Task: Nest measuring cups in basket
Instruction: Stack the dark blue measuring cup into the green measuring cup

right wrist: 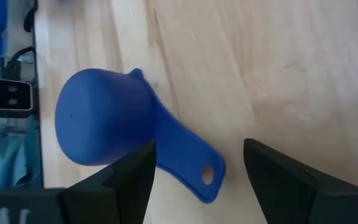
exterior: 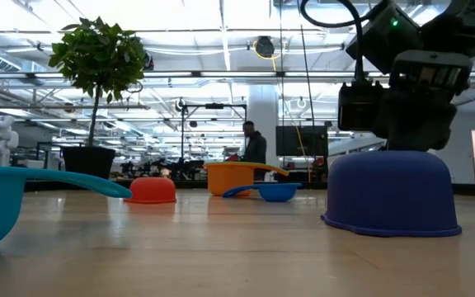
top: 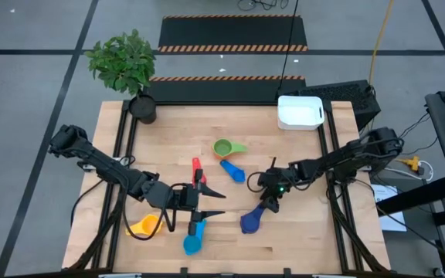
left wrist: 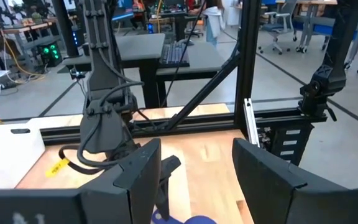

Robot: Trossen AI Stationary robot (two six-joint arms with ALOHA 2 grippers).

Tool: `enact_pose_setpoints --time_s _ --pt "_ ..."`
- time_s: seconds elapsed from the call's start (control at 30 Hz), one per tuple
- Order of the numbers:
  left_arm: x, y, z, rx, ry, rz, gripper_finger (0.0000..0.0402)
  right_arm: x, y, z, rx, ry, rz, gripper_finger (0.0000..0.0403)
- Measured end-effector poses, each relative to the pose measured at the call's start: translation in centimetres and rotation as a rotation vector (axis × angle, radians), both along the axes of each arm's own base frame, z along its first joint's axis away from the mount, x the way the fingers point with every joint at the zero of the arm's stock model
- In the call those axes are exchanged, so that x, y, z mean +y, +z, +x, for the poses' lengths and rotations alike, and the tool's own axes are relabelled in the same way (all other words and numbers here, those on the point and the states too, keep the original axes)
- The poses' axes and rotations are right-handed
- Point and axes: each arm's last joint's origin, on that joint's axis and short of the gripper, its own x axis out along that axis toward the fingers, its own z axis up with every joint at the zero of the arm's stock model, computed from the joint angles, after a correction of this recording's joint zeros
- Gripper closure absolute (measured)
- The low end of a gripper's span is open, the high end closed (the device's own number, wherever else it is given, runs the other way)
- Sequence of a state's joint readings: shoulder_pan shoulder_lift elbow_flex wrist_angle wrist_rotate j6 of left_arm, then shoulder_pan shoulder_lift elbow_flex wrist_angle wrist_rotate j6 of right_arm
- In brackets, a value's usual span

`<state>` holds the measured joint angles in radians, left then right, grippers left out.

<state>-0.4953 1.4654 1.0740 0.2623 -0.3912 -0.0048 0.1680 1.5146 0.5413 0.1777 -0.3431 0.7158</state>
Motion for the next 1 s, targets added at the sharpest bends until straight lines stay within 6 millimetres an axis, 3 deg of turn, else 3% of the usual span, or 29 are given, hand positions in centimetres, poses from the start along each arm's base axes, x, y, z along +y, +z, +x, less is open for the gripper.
enact_pose_setpoints --time_s 0.6,1.0 --pt "-0.10 0.00 -0.05 0.000 -0.003 0.000 0.0199 0.17 -0.23 -0.38 0.073 -0.005 0.064 0.0172" --pt "-0.09 0.01 -0.04 -0.001 -0.002 0.000 0.0199 0.14 -0.38 -0.49 0.067 0.021 0.039 0.0286"
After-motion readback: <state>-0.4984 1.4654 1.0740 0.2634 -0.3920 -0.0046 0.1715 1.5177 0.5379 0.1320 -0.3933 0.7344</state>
